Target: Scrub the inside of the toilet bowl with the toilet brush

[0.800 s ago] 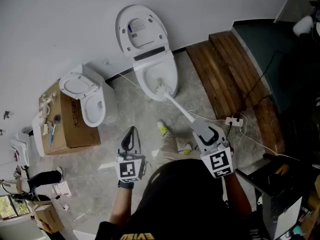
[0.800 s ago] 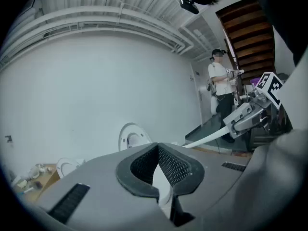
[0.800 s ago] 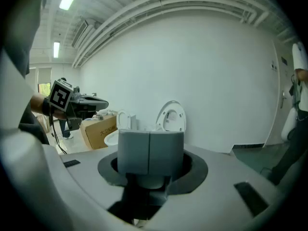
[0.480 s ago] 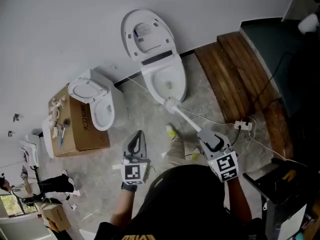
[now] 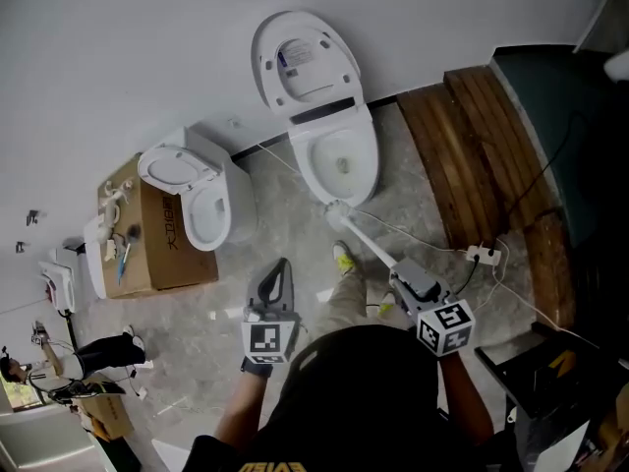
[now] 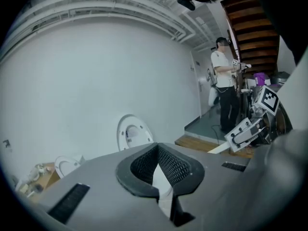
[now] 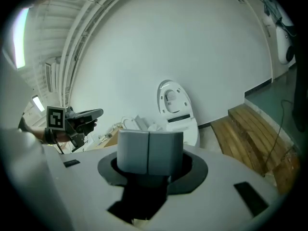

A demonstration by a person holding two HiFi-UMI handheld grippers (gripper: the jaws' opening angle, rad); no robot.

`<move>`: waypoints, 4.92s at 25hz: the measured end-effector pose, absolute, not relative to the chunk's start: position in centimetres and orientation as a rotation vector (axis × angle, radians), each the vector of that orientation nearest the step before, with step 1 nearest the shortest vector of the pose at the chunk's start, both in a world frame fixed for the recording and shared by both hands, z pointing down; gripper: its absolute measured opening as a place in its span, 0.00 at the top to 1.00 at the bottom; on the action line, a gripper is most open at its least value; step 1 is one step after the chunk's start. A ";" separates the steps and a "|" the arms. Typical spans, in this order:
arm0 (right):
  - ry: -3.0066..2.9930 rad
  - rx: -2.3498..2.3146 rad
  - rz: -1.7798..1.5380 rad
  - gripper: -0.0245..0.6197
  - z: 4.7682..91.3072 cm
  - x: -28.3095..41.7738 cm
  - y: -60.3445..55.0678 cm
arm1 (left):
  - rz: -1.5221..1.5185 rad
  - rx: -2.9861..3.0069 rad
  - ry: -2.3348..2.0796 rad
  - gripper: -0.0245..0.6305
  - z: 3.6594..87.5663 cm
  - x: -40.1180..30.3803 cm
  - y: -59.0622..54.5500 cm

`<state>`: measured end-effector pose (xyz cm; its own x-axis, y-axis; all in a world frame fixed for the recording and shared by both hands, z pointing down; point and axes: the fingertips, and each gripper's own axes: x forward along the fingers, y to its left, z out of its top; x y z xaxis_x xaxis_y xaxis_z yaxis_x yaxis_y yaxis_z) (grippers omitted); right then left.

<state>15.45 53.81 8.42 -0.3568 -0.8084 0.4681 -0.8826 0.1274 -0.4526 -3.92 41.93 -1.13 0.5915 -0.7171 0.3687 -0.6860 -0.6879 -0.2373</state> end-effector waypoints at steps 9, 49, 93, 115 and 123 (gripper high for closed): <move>-2.116 1.635 0.959 0.71 8.3 12.9 45.5 | -0.651 -2.788 1.321 0.94 -0.7 -8.5 32.8; -1.863 1.119 0.504 0.71 37.2 14.9 4.4 | -0.830 -3.190 1.486 0.94 33.3 -5.2 5.1; -1.760 0.859 0.138 0.70 55.8 5.4 -3.9 | -1.015 -3.274 1.444 0.94 46.2 -4.5 7.8; -1.576 0.764 0.016 0.72 55.7 11.0 -6.0 | -1.021 -3.277 1.456 0.94 45.8 -3.5 7.5; -1.512 0.774 0.006 0.72 55.9 14.3 -4.7 | -1.073 -3.247 1.436 0.94 46.1 -3.9 7.6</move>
<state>14.25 -4.68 55.90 0.1068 -0.4533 0.8850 -0.4608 0.7661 0.4480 -3.93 7.63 46.13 0.5694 -0.4693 0.6749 -0.7803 -0.5668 0.2642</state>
